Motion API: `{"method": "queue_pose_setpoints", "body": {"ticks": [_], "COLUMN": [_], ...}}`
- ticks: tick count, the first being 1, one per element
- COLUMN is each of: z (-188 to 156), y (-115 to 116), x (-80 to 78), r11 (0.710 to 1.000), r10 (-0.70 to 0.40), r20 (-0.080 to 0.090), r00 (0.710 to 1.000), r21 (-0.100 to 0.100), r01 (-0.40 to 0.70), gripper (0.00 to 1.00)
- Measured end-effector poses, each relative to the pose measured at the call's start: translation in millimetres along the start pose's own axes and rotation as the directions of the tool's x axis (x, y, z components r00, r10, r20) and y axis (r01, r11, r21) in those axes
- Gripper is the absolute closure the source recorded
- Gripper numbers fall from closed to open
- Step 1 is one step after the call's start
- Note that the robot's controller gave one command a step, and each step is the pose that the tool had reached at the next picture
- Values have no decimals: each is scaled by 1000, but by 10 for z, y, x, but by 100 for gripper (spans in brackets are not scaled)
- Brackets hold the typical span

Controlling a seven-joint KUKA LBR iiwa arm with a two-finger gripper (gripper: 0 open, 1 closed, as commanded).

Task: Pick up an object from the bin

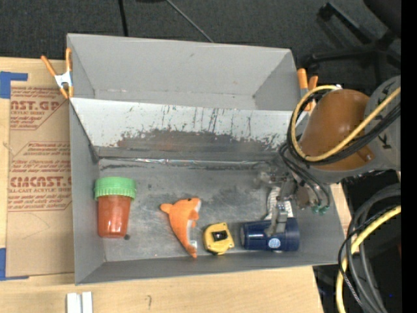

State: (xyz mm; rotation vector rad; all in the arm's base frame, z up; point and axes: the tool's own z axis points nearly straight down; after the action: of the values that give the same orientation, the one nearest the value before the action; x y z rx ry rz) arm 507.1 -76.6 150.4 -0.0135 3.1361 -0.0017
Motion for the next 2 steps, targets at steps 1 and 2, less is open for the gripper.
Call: {"method": "queue_pose_setpoints", "body": {"ticks": [1,2], "z": [0,-90], "y": [-330,-145], "x": [166,209], "r11": [999,978], "r10": [34,206], "r20": [-8,-6], "r00": [999,978], "r21": [-2,-1], "r01": [-34,-206], "gripper": [0,0]}}
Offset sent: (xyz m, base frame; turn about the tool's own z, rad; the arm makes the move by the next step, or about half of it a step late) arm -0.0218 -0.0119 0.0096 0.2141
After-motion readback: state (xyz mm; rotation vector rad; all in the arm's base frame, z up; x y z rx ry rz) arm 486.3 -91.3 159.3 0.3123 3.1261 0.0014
